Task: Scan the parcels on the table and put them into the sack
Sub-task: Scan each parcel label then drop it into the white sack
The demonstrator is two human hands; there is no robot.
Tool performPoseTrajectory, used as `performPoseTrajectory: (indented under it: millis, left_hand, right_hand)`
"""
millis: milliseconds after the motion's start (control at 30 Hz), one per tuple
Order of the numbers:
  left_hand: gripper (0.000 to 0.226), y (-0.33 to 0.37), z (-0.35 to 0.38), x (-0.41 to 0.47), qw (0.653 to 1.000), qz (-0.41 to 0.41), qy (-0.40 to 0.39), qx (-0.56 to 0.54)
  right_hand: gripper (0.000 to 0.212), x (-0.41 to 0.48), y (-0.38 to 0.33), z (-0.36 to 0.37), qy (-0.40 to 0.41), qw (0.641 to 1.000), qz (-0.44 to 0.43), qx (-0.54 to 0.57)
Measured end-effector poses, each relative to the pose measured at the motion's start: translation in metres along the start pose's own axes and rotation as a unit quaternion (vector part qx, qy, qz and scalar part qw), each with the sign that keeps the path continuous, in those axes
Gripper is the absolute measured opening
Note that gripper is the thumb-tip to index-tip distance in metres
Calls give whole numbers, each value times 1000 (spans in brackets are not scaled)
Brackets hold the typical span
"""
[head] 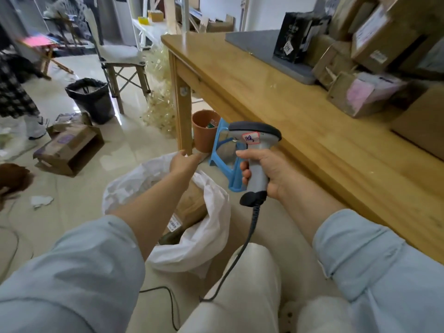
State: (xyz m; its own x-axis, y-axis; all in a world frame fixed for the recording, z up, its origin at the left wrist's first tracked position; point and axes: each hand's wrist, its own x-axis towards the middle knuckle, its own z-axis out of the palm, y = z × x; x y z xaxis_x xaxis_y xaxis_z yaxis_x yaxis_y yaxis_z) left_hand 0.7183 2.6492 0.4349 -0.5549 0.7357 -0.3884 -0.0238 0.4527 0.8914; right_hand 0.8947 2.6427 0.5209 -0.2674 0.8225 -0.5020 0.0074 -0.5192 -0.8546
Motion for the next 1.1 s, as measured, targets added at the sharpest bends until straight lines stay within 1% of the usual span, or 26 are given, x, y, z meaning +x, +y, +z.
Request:
performPoseTrajectory:
  millis: [100,167,267,367,467,633,733,767,800,833,867,967,1033,1100]
  left_hand:
    - [51,37,25,-28,994,106,-19,17]
    - [53,61,44,-46,986,157,-33,43]
    - [57,95,76,-74,966,232,-54,97]
    - [54,126,118,-102,945,293,-80,121]
    - [54,149,160,-131,924,334,-125,137]
    - [57,174,225,-165,894,361,-193,184]
    - [50,191,258,-180,859,409,-214,219]
    - [48,197,269,-183,851,421,-219,224]
    - [47,203,281,-185,846,429,-224,226]
    - [47,210,293,-184,842,431,-228,228]
    - [47,216,304,-183,840,432,-233,231]
    - [56,235,333,-182,852,399,-265,213]
    - [63,244,350,-179,859,373,-278,212]
    - [67,248,363,-176,865,346,-283,229]
  right_hand:
    - [14,-20,-18,-20,14,999,-12,39]
    - [16,-36,-31,-38,21,997,-24,77]
    - [16,-57,-48,-70,51,990,-64,110]
    - [8,-75,-63,-108,98,980,-104,136]
    - [10,-93,-76,-150,156,968,-135,140]
    - [4,-115,-90,-214,256,938,-179,150]
    - [5,-116,-103,-254,338,913,-189,132]
    - [18,-113,-108,-268,358,907,-183,128]
    - [35,-112,-113,-280,375,902,-178,121]
    - [46,-109,-117,-293,397,893,-179,110]
    - [48,-108,-122,-303,420,884,-184,96]
    - [41,-107,-136,-323,454,869,-192,46]
    - [47,-103,-144,-334,448,870,-204,44]
    - [54,-100,-147,-339,423,881,-202,60]
